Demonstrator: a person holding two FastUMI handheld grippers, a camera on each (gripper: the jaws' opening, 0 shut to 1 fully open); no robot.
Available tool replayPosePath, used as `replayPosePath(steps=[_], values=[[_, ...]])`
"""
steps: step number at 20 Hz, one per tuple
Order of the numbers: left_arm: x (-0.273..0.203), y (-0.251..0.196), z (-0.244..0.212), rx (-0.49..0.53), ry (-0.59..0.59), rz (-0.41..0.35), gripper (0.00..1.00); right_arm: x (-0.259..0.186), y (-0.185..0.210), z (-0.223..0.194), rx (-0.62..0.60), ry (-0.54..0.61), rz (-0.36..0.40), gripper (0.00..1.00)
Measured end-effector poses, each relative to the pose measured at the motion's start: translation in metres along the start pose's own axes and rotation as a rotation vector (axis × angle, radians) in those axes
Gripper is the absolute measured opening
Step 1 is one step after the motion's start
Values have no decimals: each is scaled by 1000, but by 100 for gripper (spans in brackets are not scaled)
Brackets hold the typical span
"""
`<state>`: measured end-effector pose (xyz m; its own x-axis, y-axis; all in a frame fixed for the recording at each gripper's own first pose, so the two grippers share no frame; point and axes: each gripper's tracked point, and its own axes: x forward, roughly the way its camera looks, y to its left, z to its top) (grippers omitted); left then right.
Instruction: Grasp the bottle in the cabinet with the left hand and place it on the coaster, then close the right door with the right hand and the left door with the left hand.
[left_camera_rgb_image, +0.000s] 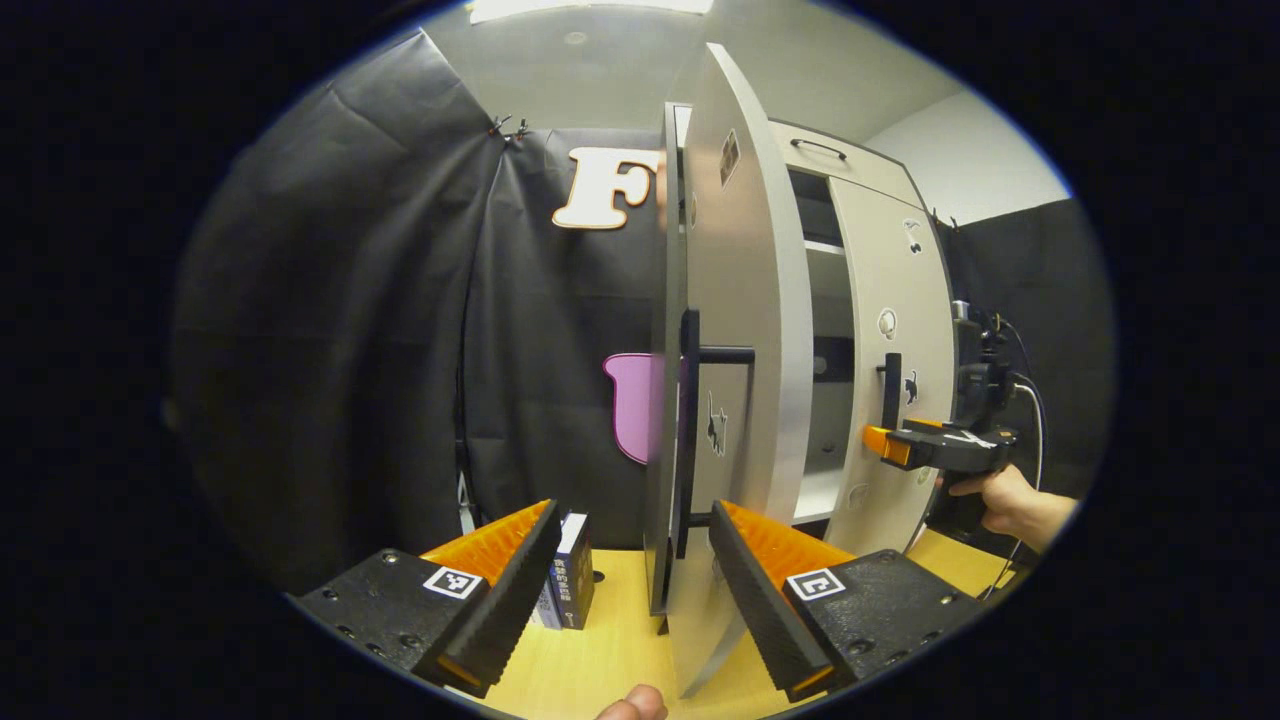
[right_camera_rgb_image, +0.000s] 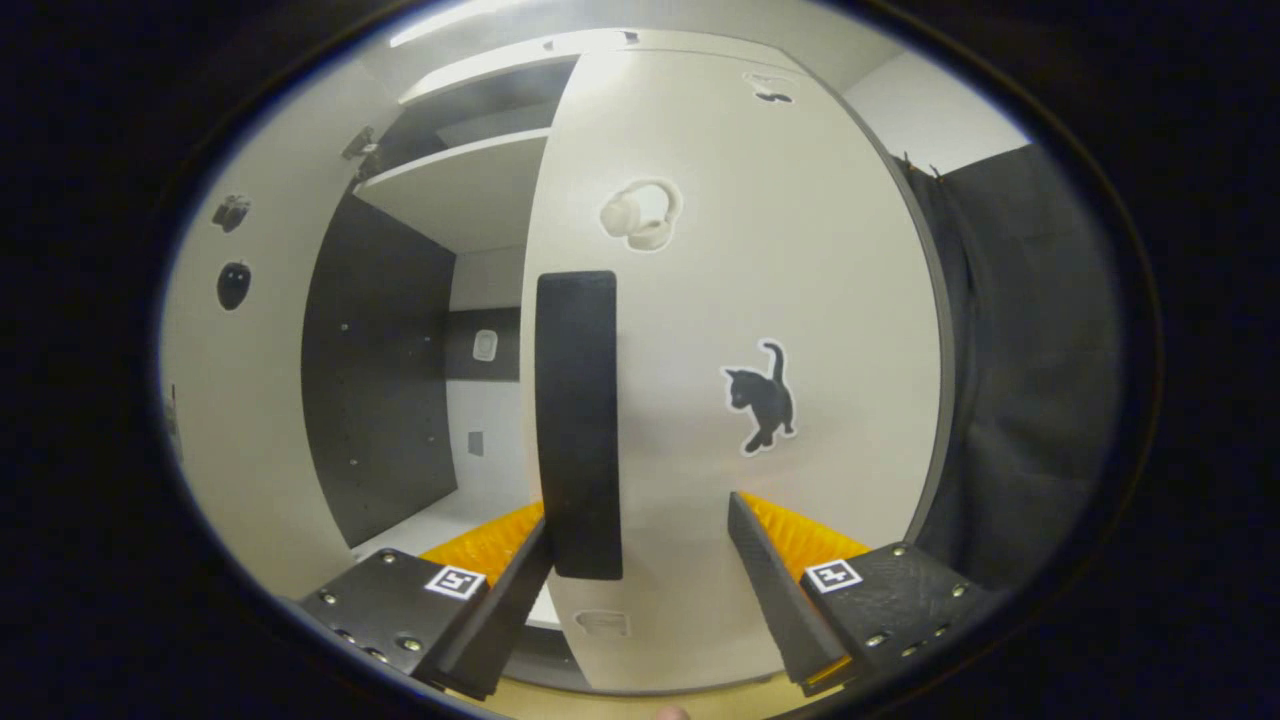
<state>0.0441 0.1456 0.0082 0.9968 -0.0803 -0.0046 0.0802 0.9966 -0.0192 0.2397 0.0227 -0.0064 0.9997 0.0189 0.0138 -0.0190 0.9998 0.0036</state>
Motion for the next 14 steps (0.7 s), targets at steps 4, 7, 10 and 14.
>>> replayPosePath(steps=[4, 7, 10, 14], values=[[2, -19, -1, -15, 11, -40, 95, -25, -5, -9, 12, 18, 32, 100], [7, -41, -3, -45, 21, -91, 95, -49, -10, -10, 17, 20, 60, 100], [13, -65, -7, -80, 32, -126, 95, -70, -21, -7, 38, 19, 68, 100], [22, -88, -7, -52, 5, -145, 90, -92, -39, 1, 75, 18, 73, 100]])
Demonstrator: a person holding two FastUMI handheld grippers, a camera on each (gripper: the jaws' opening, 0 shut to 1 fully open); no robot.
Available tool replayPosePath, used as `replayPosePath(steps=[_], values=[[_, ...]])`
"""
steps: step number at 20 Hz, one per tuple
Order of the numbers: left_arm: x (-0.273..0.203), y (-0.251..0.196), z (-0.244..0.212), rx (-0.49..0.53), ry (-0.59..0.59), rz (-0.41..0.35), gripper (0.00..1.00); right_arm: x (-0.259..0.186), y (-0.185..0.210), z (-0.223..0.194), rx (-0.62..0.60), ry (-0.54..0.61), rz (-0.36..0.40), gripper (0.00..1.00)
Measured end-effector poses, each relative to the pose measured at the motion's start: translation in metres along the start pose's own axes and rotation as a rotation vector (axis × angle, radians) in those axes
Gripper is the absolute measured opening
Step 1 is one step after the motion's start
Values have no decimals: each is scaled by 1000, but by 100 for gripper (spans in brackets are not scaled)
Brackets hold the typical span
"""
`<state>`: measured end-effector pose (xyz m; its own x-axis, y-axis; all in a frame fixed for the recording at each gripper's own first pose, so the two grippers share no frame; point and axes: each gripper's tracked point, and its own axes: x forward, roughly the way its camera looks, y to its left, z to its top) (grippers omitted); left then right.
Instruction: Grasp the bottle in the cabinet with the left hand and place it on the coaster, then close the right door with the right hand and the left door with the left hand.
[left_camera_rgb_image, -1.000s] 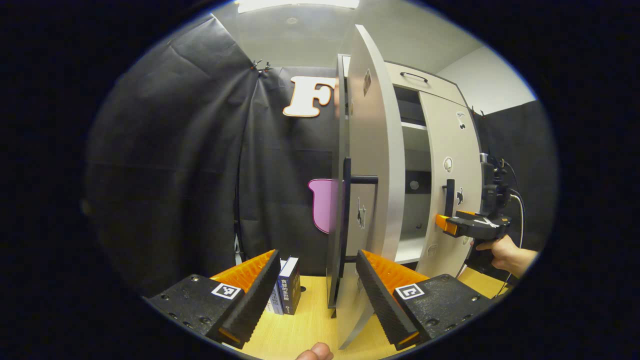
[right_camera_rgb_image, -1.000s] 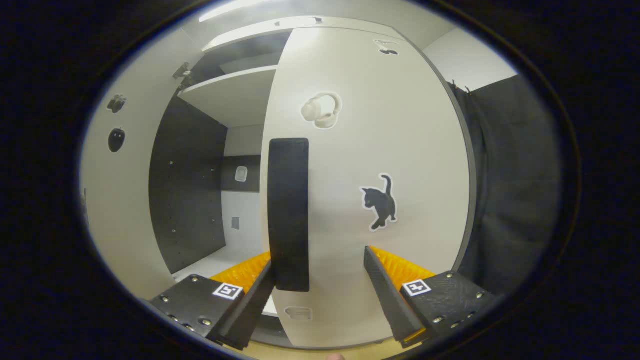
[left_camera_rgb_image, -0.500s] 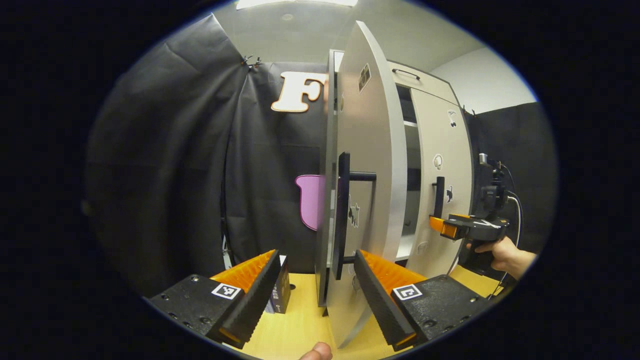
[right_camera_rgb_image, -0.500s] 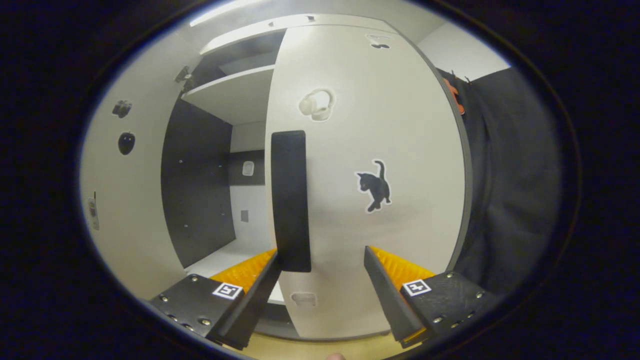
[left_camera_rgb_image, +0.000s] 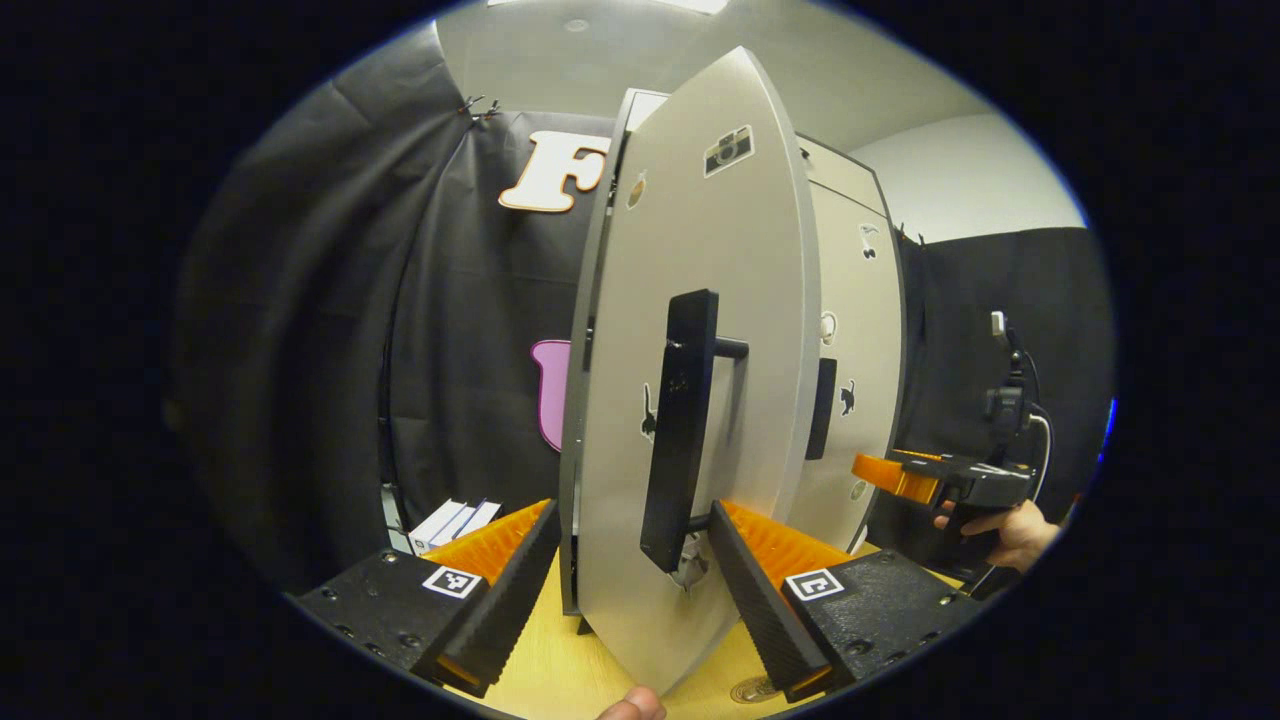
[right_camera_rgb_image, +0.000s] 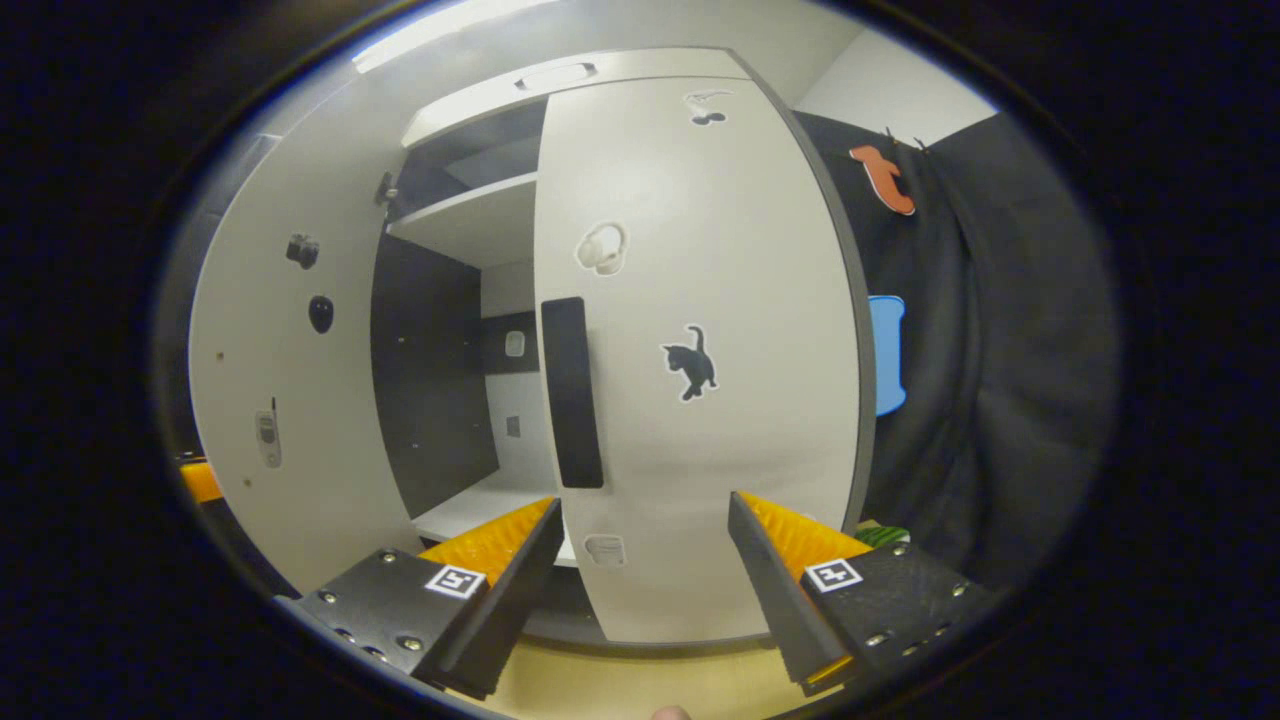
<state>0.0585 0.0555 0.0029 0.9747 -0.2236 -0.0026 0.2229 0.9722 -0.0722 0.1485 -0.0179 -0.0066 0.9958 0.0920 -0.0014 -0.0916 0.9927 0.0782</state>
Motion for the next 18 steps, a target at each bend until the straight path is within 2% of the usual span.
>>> replayPosePath(steps=[1, 2, 5, 6, 8, 14, 15, 17, 18], values=[[4, -6, 0, 15, -1, -2, 95, -5, -3, 3, 3, -2, 0, 100], [6, -11, -1, 27, -1, -3, 90, -9, -6, 4, 6, -5, 0, 100], [19, -29, -3, 58, -1, -6, 90, -21, -13, 8, 11, -6, 8, 100], [25, -33, -3, 74, -5, 0, 95, -24, -16, 8, 13, -2, 10, 100], [38, -44, -4, 96, -13, -2, 99, -31, -24, 8, 21, 2, 5, 100], [87, -77, -12, 66, -6, -30, 100, -49, -52, 9, 42, 12, -25, 100], [96, -82, -13, 57, -3, -32, 100, -52, -56, 10, 39, 10, -32, 97], [108, -87, -15, 63, 1, -26, 100, -57, -62, 9, 33, 14, -38, 100], [119, -91, -16, 72, -5, -24, 100, -60, -64, 7, 32, 20, -37, 97]])
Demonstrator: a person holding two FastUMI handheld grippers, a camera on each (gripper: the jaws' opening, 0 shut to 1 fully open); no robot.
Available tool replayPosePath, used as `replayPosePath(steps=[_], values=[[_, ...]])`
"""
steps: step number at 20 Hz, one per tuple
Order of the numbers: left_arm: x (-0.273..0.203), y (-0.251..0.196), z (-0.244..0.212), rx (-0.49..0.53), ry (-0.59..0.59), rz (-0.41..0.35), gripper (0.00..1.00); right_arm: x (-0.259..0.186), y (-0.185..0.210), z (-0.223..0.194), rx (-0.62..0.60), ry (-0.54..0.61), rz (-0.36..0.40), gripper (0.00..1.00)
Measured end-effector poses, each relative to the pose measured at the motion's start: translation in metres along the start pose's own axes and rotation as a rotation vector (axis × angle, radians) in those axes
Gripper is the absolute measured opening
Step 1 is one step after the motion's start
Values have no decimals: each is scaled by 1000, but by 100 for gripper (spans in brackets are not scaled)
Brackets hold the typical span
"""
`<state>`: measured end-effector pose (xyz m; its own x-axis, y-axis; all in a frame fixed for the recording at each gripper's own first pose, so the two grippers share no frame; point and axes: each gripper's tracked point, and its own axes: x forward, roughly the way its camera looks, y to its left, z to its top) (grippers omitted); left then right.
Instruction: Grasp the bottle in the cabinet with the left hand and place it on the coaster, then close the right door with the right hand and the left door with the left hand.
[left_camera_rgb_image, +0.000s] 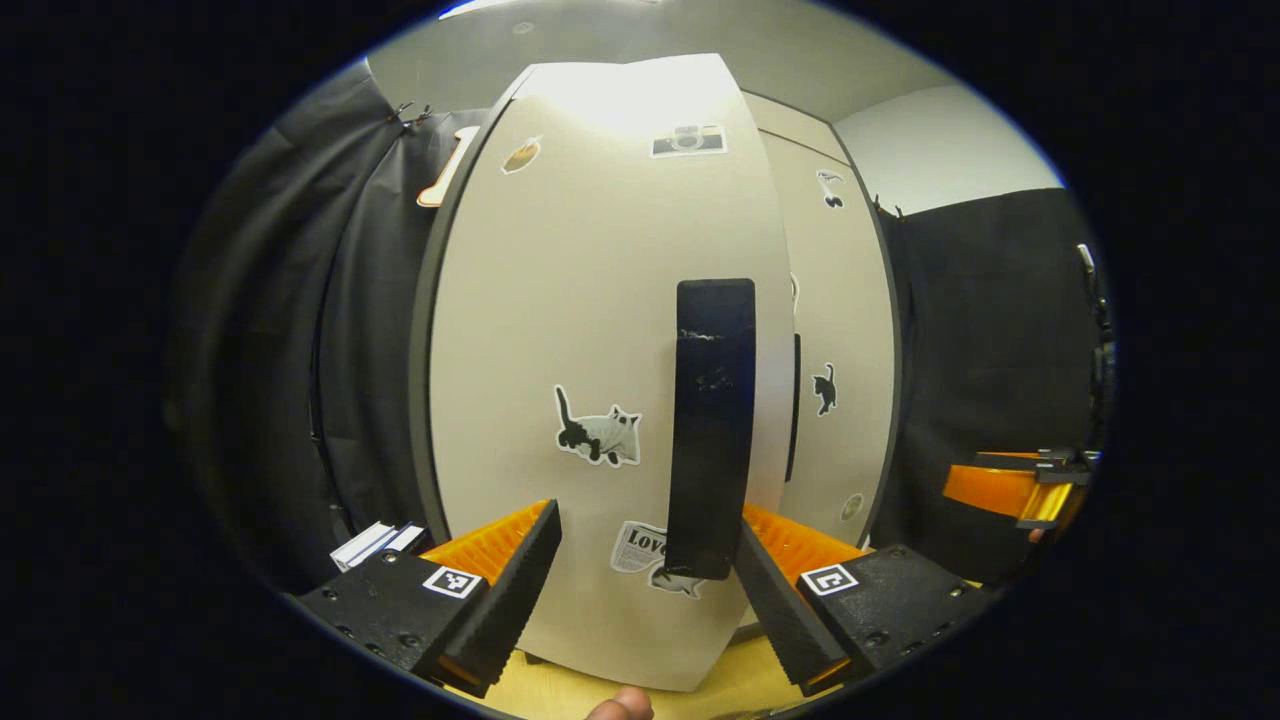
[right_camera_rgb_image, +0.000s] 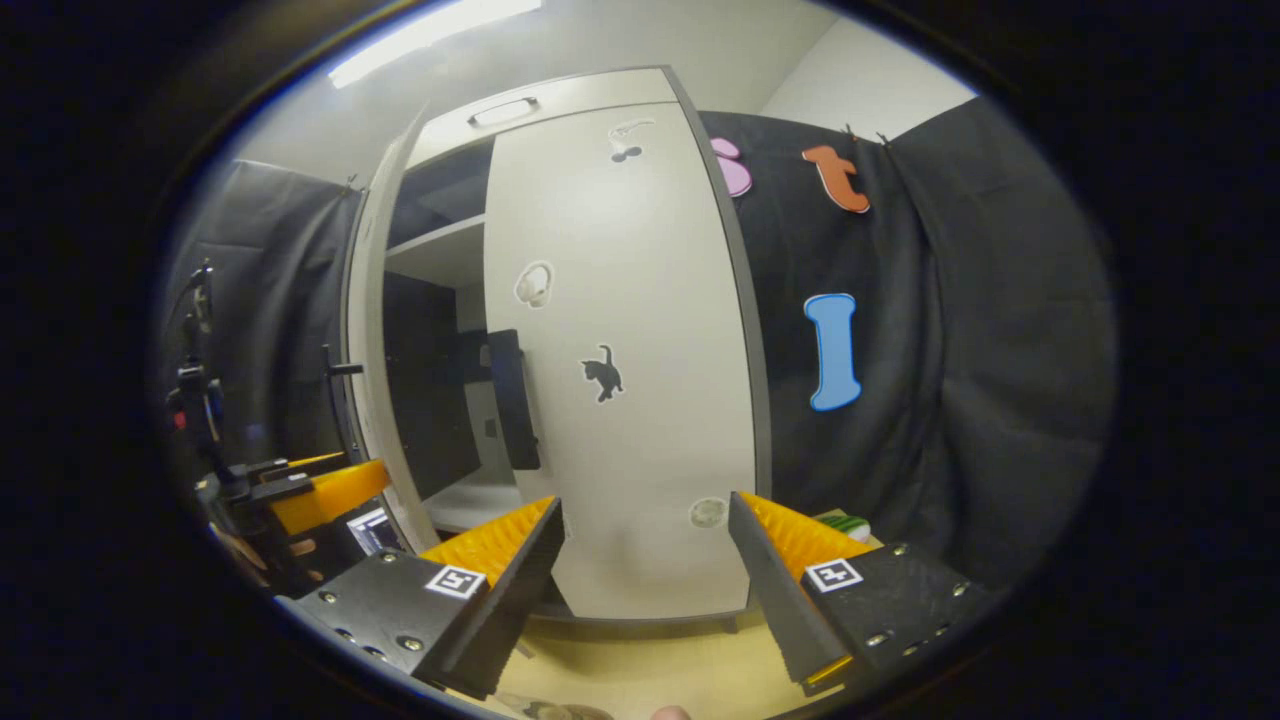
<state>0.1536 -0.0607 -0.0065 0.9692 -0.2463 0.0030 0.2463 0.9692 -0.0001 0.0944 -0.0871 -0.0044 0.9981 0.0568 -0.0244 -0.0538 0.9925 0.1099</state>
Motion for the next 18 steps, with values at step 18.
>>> replayPosePath(steps=[18], values=[[75, -11, -6, 27, -8, 141, 100, -28, 3, -20, -30, 51, 17, 100]])
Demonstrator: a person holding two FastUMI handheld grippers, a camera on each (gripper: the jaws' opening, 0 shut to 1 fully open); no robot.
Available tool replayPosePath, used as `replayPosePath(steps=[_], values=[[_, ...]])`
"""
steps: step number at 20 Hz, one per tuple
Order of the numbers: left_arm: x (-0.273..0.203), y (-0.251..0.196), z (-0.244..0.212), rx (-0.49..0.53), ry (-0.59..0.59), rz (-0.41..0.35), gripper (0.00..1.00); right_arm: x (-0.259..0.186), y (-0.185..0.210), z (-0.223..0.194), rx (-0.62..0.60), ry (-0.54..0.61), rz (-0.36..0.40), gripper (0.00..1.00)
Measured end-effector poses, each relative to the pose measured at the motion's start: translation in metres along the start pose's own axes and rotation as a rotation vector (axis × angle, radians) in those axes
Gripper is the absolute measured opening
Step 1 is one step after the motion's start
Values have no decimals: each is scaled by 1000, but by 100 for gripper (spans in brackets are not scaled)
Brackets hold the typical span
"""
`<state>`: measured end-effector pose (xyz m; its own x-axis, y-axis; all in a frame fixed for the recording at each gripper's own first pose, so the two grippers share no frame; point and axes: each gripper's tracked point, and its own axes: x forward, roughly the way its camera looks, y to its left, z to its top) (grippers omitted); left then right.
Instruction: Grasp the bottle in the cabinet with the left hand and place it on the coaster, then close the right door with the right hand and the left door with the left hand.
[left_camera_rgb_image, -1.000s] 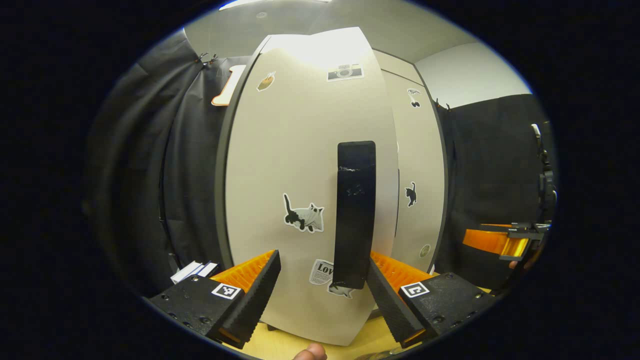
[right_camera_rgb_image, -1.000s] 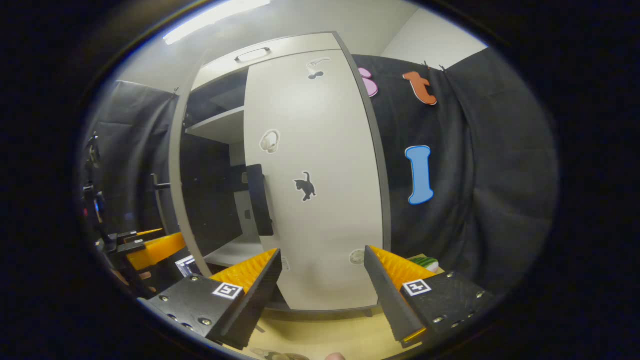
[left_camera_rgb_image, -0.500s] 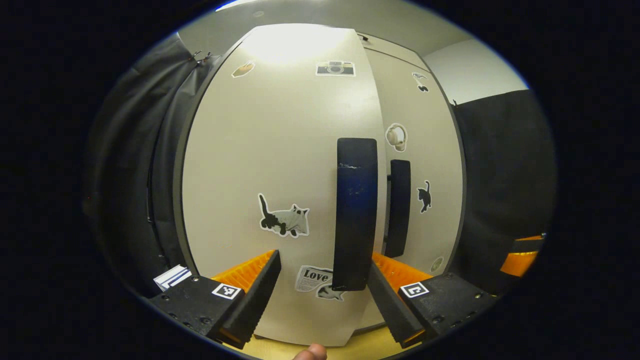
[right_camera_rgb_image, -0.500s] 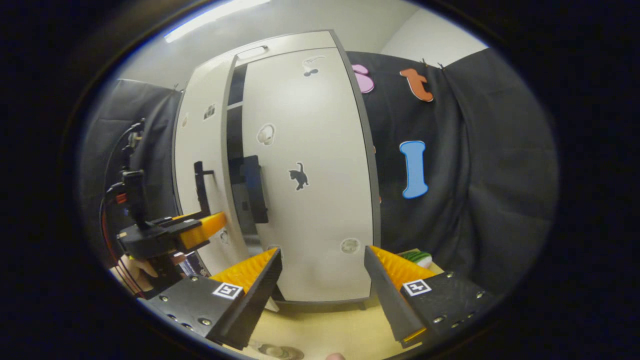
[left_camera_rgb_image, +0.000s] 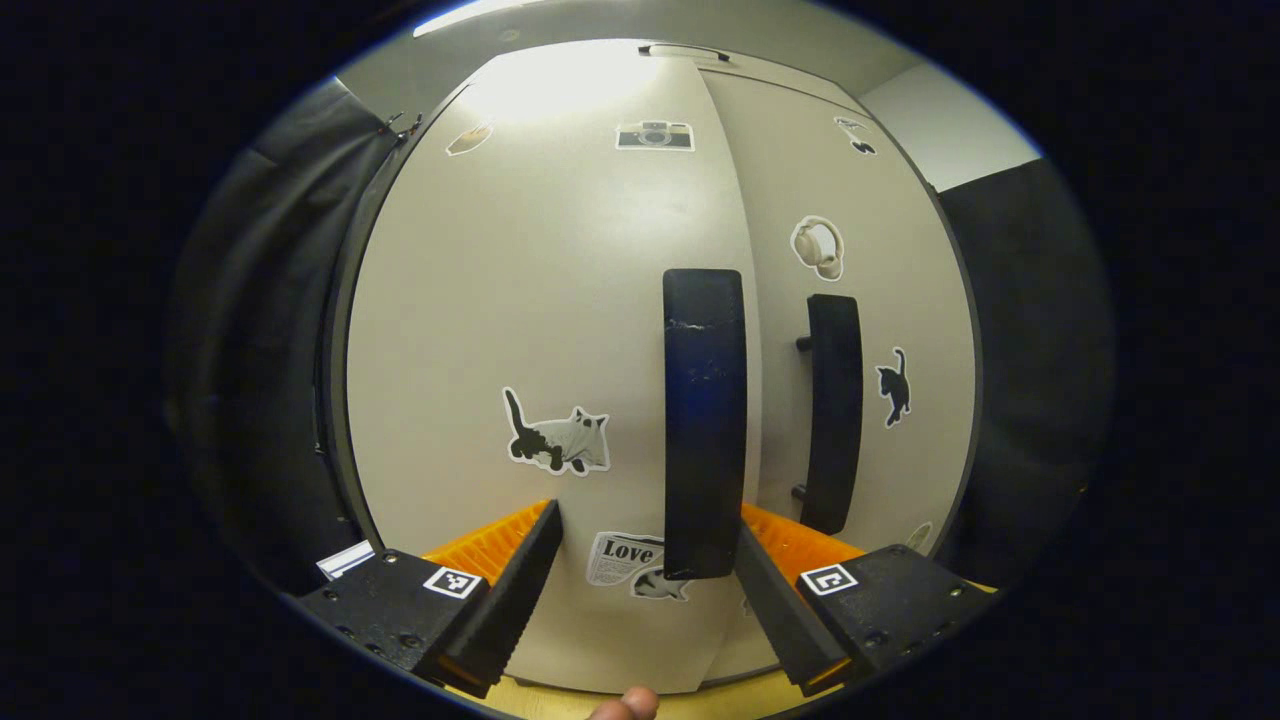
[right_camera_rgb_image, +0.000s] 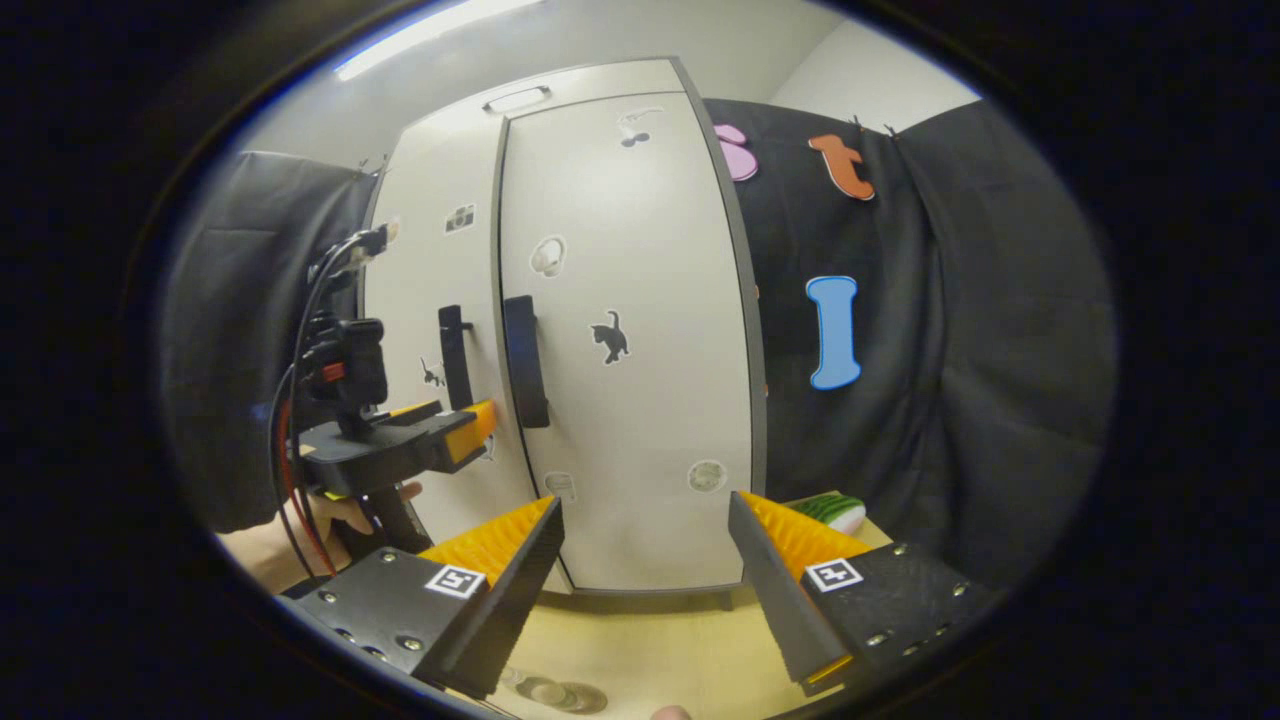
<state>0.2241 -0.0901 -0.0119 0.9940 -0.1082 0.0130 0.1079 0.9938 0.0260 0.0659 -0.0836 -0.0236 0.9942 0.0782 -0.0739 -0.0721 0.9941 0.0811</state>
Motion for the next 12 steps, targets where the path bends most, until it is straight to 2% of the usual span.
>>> replayPosePath(steps=[6, 9, 12], values=[[-31, -8, 16, -11, -17, -24, 99, -4, 4, 12, 6, -24, 7, 100], [-63, -12, 19, -25, -11, -42, 100, -8, 10, 21, 13, -45, 9, 100], [-98, -7, 19, -34, 1, -24, 100, -14, 14, 25, 5, -57, 5, 100]])
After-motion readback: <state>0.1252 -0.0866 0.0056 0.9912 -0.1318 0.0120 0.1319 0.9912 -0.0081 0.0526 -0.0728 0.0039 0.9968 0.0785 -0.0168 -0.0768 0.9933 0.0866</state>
